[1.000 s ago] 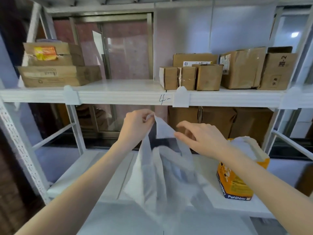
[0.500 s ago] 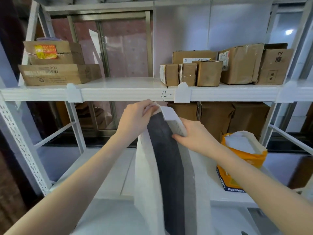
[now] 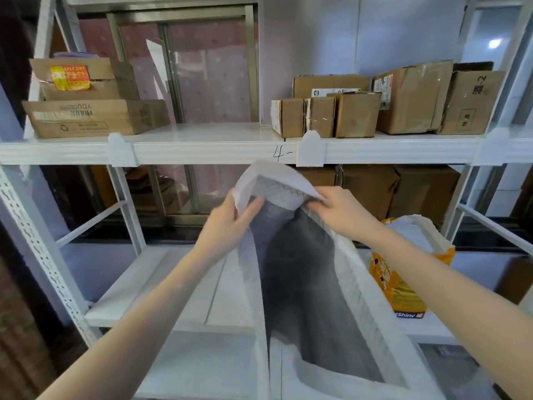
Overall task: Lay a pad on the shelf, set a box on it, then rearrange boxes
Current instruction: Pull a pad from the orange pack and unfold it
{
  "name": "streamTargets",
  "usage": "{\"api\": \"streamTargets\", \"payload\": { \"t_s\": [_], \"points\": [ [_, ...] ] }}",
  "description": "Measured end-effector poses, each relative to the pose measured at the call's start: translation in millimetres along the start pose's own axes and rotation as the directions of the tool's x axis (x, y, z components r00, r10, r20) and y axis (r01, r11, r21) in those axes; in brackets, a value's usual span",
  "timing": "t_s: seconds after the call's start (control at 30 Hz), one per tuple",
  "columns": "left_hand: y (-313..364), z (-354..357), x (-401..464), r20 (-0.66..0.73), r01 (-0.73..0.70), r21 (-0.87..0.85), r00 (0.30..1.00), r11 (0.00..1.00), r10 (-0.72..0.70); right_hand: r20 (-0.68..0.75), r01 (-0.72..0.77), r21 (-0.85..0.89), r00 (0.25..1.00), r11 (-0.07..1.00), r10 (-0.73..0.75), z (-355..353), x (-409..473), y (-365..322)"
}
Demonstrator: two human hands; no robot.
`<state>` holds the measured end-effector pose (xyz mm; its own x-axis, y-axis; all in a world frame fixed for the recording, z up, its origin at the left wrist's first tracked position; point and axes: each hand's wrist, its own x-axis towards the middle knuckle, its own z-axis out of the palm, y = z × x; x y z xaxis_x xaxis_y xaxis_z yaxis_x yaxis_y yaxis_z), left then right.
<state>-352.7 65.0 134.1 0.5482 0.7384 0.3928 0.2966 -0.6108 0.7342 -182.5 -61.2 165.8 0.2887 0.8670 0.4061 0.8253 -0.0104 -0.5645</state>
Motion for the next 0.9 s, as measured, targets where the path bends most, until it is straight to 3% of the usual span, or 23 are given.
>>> {"api": "streamTargets", "payload": {
  "t_s": [0.13, 0.23, 0.4, 0.5, 0.6, 0.73, 0.9],
  "points": [
    [-1.9, 27.1, -27.4, 0.317, 0.08, -0.11, 0.947, 0.991, -0.042, 0.013, 0.03, -0.022, 0.999, 0.999, -0.03, 1.4, 6.2, -1.3],
    [1.1, 48.4, -37.9, 0.422, 0.089, -0.122, 0.906, 0.989, -0.029, 0.021, 0.042, 0.032, 0.999, 0.999, -0.042, 4.9, 11.7, -4.3],
    [8.6, 67.5, -22.1, 0.264, -0.035, -0.07, 0.963, 0.997, 0.053, 0.004, 0.033, 0.101, 0.999, 0.994, -0.034, 5.7, 13.7, -4.9],
    [12.2, 63.5, -10.6, 0.169, 0.026, -0.162, 0.986, 0.987, 0.002, 0.019, -0.001, 0.166, 1.0, 0.986, -0.002, 0.6, 6.5, 4.2],
    [9.2, 56.2, 1.3, 0.074, 0.069, -0.055, 0.995, 0.996, -0.065, 0.1, -0.108, 0.203, 0.991, 0.973, 0.089, -5.4, -3.0, 15.5],
    [1.4, 43.9, 19.5, -0.039, 0.173, -0.031, 0.984, 0.984, -0.174, 0.145, -0.134, -0.032, 0.98, 0.99, 0.137, -4.6, -17.4, 31.2],
    [-4.3, 30.3, 35.8, -0.105, 0.31, -0.237, 0.934, 0.921, -0.341, 0.094, -0.1, -0.14, 0.989, 0.985, 0.114, 12.0, -34.3, 23.4]
  ]
}}
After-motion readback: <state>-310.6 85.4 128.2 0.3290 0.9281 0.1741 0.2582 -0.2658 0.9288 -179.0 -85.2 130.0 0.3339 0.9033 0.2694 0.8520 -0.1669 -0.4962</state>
